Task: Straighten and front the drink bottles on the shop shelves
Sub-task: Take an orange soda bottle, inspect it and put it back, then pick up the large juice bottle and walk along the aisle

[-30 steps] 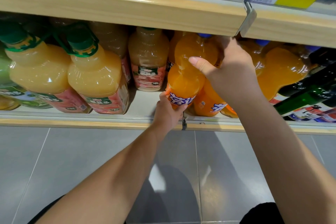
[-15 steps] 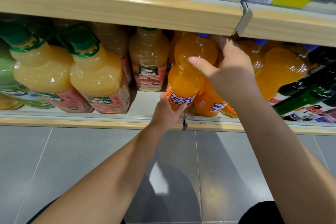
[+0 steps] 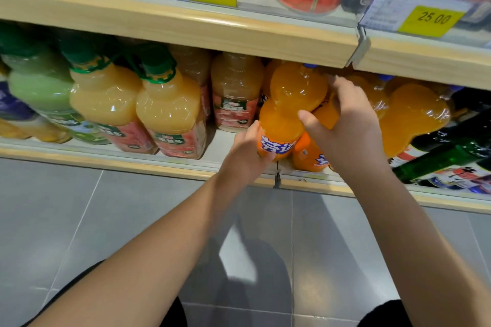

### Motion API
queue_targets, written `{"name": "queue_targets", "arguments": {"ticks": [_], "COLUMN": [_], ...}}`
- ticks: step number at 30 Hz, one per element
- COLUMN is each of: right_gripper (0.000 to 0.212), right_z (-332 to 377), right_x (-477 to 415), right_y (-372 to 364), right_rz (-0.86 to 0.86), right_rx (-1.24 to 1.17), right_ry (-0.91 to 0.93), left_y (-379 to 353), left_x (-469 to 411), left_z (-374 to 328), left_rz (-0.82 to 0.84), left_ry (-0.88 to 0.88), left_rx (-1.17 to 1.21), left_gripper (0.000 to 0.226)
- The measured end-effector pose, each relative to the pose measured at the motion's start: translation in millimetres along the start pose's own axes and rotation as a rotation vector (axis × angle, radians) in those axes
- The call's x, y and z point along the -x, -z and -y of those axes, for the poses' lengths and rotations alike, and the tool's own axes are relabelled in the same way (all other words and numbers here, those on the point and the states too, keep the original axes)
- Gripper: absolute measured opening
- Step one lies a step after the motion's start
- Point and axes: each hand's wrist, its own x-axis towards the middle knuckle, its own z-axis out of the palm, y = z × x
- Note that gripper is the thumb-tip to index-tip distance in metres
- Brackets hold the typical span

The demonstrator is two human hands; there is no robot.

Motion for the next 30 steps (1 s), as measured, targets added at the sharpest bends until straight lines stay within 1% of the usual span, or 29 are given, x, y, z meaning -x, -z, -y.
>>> {"name": "queue_targets", "arguments": {"ticks": [1, 2, 3, 4, 6, 7, 10, 12, 15, 17, 20, 23, 25, 28, 30], "right_gripper": [0.07, 0.068, 0.067, 0.066, 0.065, 0.064, 0.064, 0.065, 0.063, 0.066, 0.069, 0.068, 0.071, 0.076, 0.076], "right_z": [0, 1, 5, 10, 21, 30, 64, 93, 147, 188, 255, 318, 352, 402, 436], "right_x": [5, 12, 20, 29, 43, 48, 58, 60, 55, 46, 30, 15, 7, -3, -7], "right_y": [4, 7, 11, 16, 31, 40, 80, 113, 175, 218, 283, 346, 378, 413, 431], "right_rz": [0.023, 0.054, 0.087, 0.118, 0.178, 0.222, 0.392, 0.465, 0.553, 0.603, 0.64, 0.687, 0.704, 0.713, 0.7], "right_rx": [-0.025, -0.055, -0.08, -0.092, -0.084, -0.078, -0.057, -0.011, 0.004, 0.009, 0.035, 0.019, 0.037, 0.009, -0.011], "right_ry": [-0.025, -0.05, -0.071, -0.084, -0.078, -0.073, -0.058, -0.015, 0.034, 0.084, 0.202, 0.299, 0.379, 0.496, 0.609], "left_y": [10, 21, 33, 47, 79, 96, 149, 186, 246, 289, 355, 419, 455, 495, 516], "left_x": [8, 17, 28, 39, 62, 75, 112, 137, 175, 201, 241, 278, 302, 340, 365], "left_z": [-6, -12, -19, -26, -44, -55, -101, -137, -194, -234, -295, -355, -390, -428, -447], "left_rz": [-0.003, 0.036, 0.093, 0.134, 0.135, 0.128, 0.161, 0.181, 0.179, 0.165, 0.127, 0.039, 0.004, -0.069, -0.132], "left_ry": [-0.072, -0.12, -0.127, -0.104, -0.056, -0.053, -0.018, 0.011, 0.059, 0.097, 0.159, 0.191, 0.201, 0.247, 0.299], "left_rx": [-0.044, -0.068, -0.093, -0.164, -0.427, -0.523, -0.637, -0.711, -0.738, -0.73, -0.716, -0.699, -0.715, -0.737, -0.701], "left_gripper": [0.064, 0.059, 0.059, 0.064, 0.077, 0.08, 0.081, 0.078, 0.076, 0.077, 0.08, 0.081, 0.089, 0.092, 0.092]}}
